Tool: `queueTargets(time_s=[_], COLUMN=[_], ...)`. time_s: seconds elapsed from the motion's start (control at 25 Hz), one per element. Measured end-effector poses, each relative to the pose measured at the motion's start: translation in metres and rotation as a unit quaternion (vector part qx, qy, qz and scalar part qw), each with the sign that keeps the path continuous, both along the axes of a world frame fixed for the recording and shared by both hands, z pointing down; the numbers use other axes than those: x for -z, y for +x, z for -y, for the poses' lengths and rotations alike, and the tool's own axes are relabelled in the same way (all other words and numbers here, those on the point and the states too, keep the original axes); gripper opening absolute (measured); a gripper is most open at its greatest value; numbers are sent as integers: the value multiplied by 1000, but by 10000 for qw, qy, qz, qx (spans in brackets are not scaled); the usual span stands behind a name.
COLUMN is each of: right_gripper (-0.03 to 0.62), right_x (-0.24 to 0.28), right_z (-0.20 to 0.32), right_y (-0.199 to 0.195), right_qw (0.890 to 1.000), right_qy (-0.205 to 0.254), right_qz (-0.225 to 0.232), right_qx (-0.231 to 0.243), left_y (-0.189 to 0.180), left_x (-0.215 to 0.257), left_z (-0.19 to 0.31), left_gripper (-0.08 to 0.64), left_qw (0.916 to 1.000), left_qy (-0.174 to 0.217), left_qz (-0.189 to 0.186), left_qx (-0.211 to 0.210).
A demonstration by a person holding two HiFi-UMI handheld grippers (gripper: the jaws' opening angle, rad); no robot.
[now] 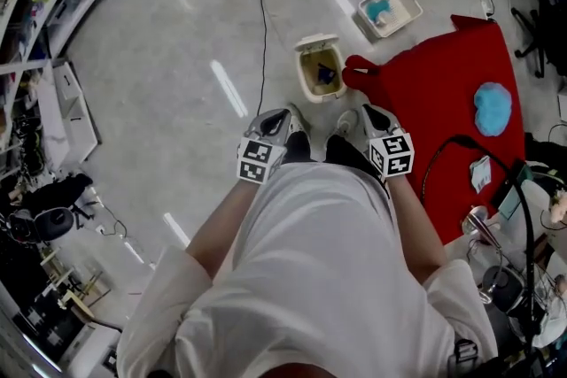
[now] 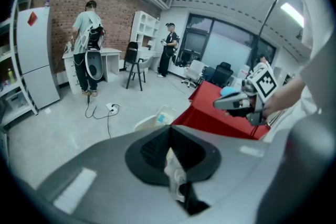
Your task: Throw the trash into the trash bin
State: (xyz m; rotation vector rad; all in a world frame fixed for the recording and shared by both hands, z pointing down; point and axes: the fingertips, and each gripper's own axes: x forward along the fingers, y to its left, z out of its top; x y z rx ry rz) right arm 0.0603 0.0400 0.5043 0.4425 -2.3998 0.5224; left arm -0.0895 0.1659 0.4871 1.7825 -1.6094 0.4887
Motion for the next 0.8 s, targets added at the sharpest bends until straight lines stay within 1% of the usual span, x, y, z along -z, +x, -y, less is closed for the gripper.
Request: queueTargets(time_s=[0.12,0.28,0.48,0.64,0.8], right_gripper=[2,2,2,2,2], right_x=[9,25,40,43,42], right_z=[3,8,15,19,18], right_y=[7,17,26,36,38], right_qw=[9999,9995,9986,9981,9981], right_qy=[37,140,242,257,239], right_qz=[51,150,250,282,261], right_qx=[-101,-246,-406,-492,-510], left_y=[2,3,5,11,13], left_x=[10,23,26,24,25], left_z=[7,16,22,24,25], left_gripper=[5,5,5,5,5], left_qw=[9996,9990,9989,9990,9992], left_qy=[267,445,465,423,371], left_qz=[-71,-21,82,90,68], left_qx=[57,60,-14,-82,-109])
